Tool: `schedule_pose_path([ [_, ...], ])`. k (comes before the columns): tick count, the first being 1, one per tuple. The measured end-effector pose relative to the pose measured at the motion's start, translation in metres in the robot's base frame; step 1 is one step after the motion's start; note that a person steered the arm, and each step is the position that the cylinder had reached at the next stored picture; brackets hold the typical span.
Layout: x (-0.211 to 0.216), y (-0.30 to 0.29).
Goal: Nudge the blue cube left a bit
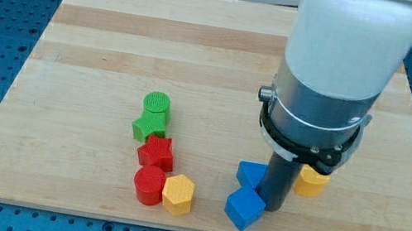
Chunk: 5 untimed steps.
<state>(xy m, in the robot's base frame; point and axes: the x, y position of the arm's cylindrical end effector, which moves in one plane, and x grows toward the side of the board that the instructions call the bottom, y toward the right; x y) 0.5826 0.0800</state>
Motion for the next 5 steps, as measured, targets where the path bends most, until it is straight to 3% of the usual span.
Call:
schedule_pose_path([
  [2,0.036,0.051],
  [5,0.035,-0.015],
])
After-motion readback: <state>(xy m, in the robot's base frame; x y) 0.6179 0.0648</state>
